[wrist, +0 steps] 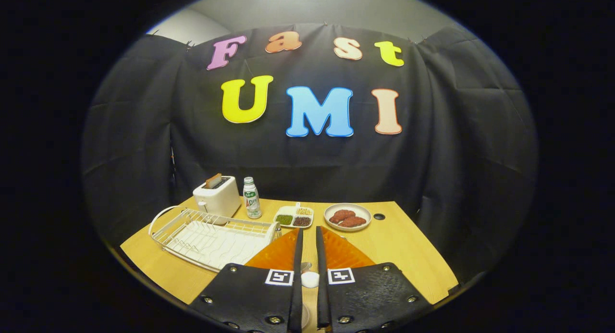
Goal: Take the plate from the dish rack, then take the spoon from the basket and place it into the plate.
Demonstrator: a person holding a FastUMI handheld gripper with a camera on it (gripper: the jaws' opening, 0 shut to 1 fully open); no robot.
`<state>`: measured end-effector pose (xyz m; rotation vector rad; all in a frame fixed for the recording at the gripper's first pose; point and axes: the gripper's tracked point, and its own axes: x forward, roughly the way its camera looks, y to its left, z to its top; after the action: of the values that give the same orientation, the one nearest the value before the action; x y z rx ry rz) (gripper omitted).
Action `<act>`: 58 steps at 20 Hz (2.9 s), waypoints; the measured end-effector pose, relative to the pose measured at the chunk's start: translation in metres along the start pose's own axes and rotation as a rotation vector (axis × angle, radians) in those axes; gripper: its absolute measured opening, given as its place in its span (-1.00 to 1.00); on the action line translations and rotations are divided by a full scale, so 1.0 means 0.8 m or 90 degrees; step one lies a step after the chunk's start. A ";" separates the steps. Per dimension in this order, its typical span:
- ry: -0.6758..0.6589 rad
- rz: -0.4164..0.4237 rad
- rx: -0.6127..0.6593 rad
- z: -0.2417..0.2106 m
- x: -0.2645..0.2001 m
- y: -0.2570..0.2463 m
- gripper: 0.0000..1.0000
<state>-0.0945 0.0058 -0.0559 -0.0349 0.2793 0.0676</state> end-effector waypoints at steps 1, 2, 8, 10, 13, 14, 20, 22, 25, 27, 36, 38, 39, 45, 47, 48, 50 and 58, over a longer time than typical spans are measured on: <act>0.013 0.008 -0.001 -0.008 -0.002 0.009 -0.77; 0.024 0.016 -0.003 -0.015 -0.004 0.018 -0.77; 0.108 0.079 -0.007 -0.071 -0.008 0.076 -0.77; 0.139 0.095 -0.015 -0.091 -0.008 0.091 -0.77; 0.179 0.121 -0.028 -0.116 -0.005 0.112 -0.77; 0.190 0.126 -0.035 -0.122 -0.003 0.116 -0.76; 0.221 0.159 -0.067 -0.138 0.009 0.150 -0.76; 0.231 0.167 -0.082 -0.144 0.016 0.160 -0.76; 0.245 0.182 -0.092 -0.151 0.021 0.175 -0.76; 0.249 0.187 -0.100 -0.155 0.023 0.180 -0.76; 0.251 0.215 -0.127 -0.160 0.030 0.174 -0.65; 0.249 0.207 -0.129 -0.158 0.033 0.165 -0.57; 0.239 0.197 -0.130 -0.152 0.035 0.158 -0.44; 0.122 0.143 -0.099 -0.069 0.030 0.101 -0.13; 0.084 0.116 -0.081 -0.035 0.029 0.073 -0.13; 0.067 0.103 -0.070 -0.020 0.028 0.059 -0.13; 0.028 0.076 -0.047 0.011 0.023 0.029 -0.13; -0.133 -0.021 0.021 0.115 -0.010 -0.093 0.95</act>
<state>-0.0716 -0.0646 0.0368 0.0005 0.0710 0.0342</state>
